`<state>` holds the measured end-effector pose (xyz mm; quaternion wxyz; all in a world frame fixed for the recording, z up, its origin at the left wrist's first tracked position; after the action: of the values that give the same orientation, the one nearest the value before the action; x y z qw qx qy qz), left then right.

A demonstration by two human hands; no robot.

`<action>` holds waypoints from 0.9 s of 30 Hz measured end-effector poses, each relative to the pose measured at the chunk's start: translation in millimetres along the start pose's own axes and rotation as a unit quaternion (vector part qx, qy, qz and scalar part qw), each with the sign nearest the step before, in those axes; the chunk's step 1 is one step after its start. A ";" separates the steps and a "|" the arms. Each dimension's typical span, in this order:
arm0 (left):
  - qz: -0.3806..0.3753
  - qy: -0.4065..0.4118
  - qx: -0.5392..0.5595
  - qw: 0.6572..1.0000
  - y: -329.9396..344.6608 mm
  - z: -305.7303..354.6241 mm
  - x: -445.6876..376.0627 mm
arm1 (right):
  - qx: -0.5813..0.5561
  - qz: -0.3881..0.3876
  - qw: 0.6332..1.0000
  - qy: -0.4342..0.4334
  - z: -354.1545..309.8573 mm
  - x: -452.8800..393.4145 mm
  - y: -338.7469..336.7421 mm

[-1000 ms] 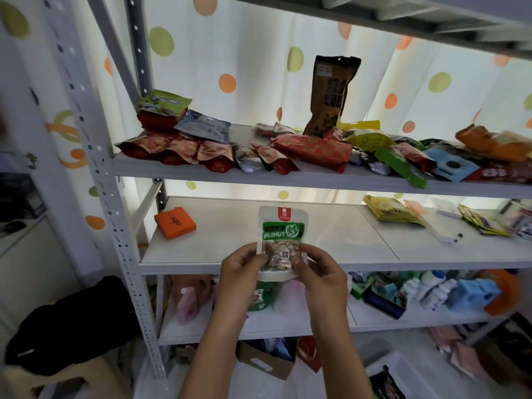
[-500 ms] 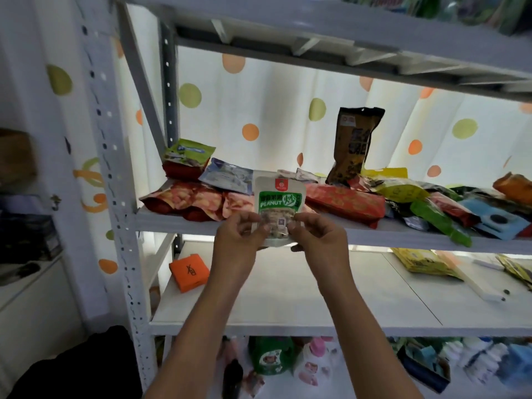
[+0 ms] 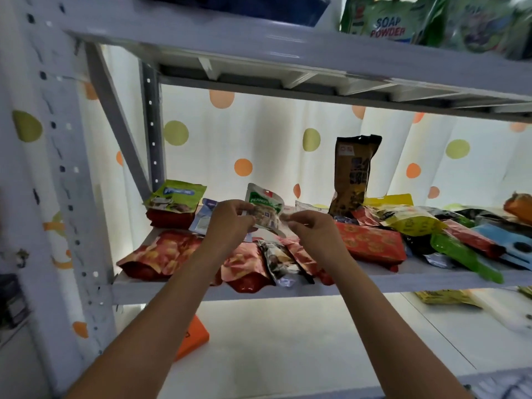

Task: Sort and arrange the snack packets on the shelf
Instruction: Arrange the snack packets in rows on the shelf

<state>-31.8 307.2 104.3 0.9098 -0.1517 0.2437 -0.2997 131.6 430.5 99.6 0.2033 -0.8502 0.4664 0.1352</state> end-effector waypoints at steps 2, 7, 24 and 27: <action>-0.005 -0.003 -0.022 1.000 7.5 -5.8 -19.4 | 0.023 0.006 1.000 0.003 2.0 -9.0 -6.0; -0.027 -0.010 -0.106 0.994 33.6 -17.6 -58.5 | 0.082 -0.008 0.997 0.003 14.4 -29.0 -17.4; -0.049 -0.051 -0.333 0.940 85.6 -27.4 -72.0 | 0.238 -0.078 0.968 0.002 44.7 -57.9 -61.5; -0.045 -0.031 -0.347 0.936 90.0 -17.6 -67.3 | 0.252 -0.087 0.964 0.012 51.6 -55.4 -68.3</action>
<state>-46.0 416.3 75.3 0.7935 -0.4779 0.2970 -0.2321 158.2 528.7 92.4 0.4166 -0.8104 0.4117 -0.0155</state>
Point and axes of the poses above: each hand's wrist, its own x-axis away from the middle knuckle, its own y-axis out of the palm, z = x × y, the point moved 9 cm from there along -x, towards the middle knuckle, and after that the axes turned 13 degrees about -x, right-handed, at the moved point
